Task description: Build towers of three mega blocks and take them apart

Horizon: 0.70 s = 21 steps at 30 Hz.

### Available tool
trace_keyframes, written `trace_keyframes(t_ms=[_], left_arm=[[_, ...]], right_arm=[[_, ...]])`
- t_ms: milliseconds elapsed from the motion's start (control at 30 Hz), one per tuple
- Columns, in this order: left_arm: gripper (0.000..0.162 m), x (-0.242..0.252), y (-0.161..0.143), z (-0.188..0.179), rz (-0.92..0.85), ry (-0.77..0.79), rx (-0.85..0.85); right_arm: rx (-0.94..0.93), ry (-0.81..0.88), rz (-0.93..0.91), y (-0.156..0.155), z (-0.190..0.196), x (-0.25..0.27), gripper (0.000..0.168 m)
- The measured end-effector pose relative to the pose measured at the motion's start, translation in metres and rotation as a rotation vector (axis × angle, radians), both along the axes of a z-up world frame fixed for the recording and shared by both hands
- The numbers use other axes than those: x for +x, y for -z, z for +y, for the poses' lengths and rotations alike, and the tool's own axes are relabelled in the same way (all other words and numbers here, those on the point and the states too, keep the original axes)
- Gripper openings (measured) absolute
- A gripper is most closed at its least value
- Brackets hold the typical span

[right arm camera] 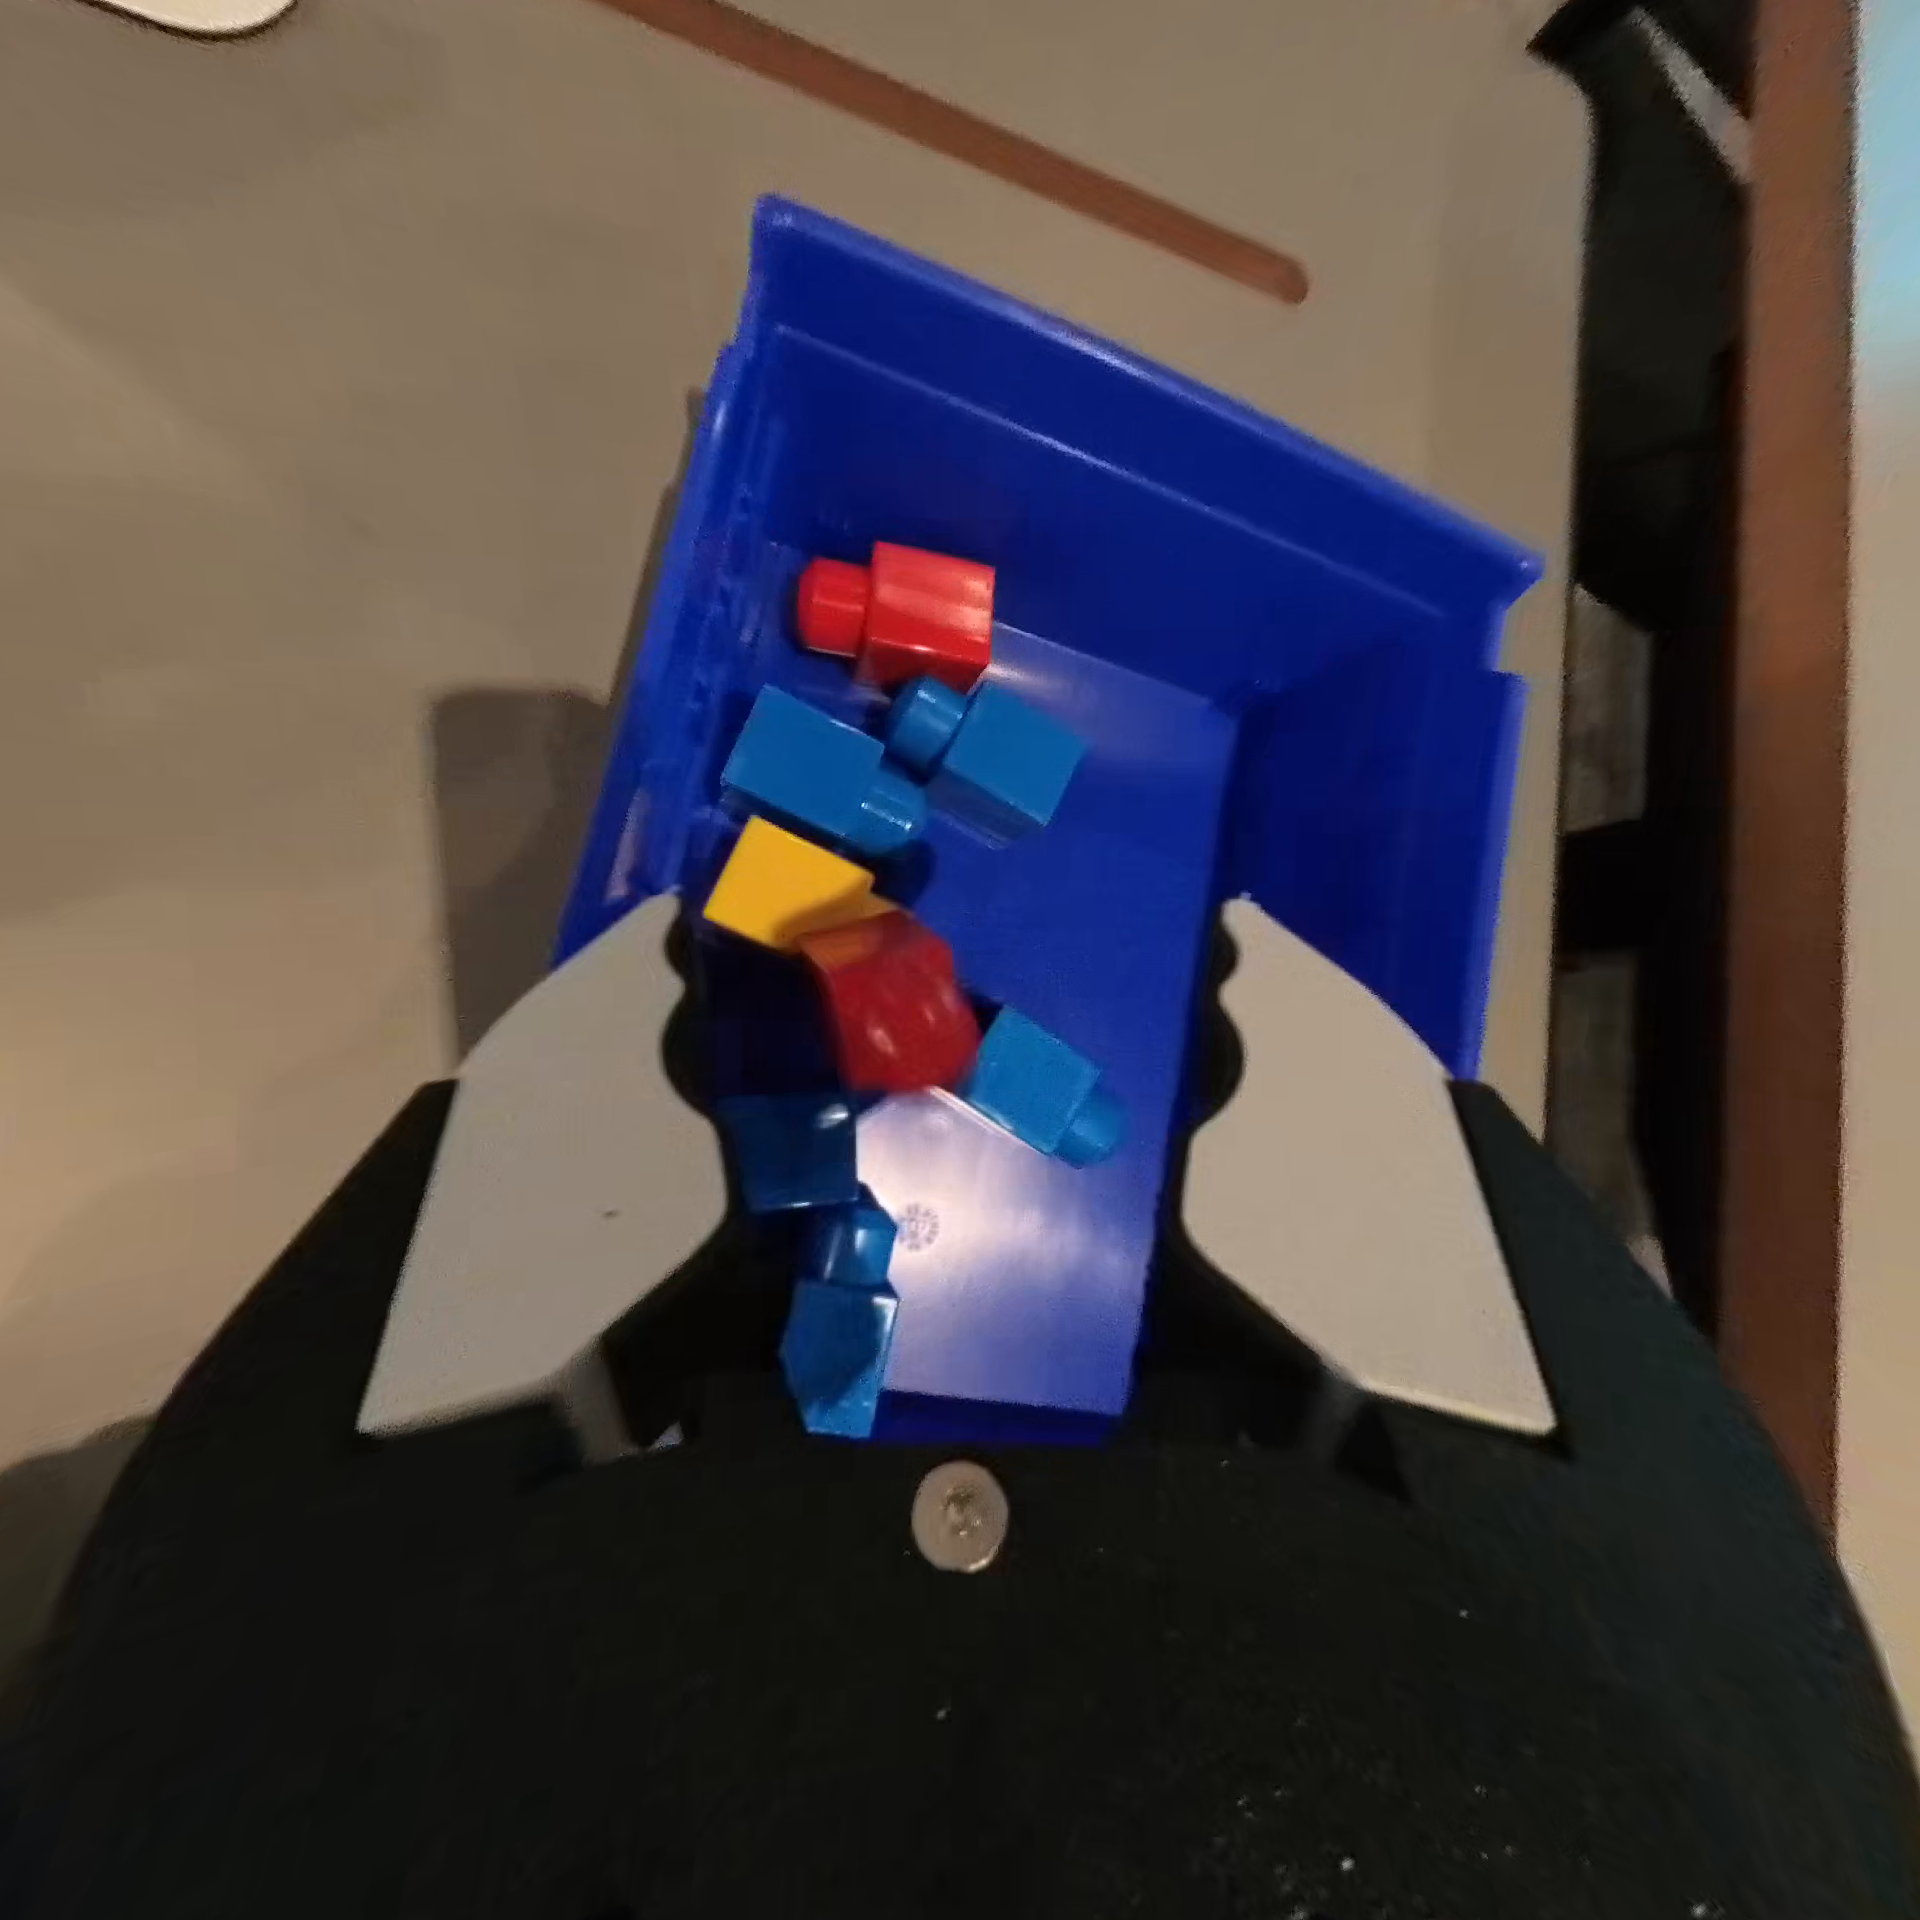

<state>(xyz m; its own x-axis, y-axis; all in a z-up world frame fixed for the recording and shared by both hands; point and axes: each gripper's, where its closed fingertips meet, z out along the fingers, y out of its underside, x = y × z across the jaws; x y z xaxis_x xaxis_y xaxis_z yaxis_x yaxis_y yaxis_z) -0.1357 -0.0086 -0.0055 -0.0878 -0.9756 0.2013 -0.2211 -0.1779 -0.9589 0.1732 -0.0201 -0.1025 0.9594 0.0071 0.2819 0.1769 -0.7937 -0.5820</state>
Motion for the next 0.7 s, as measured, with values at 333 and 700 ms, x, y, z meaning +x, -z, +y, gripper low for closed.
trace_keyframes(t_ms=[333,700], left_arm=[[0.040,0.001,-0.002,-0.012,-0.004,0.057,0.076],[0.040,0.008,0.006,-0.032,0.060,0.134,0.240]], right_arm=[[0.523,-0.872,0.179,-0.111,0.028,-0.199,0.066],[0.553,-1.447,0.557,-0.136,-0.011,-0.338,0.049]])
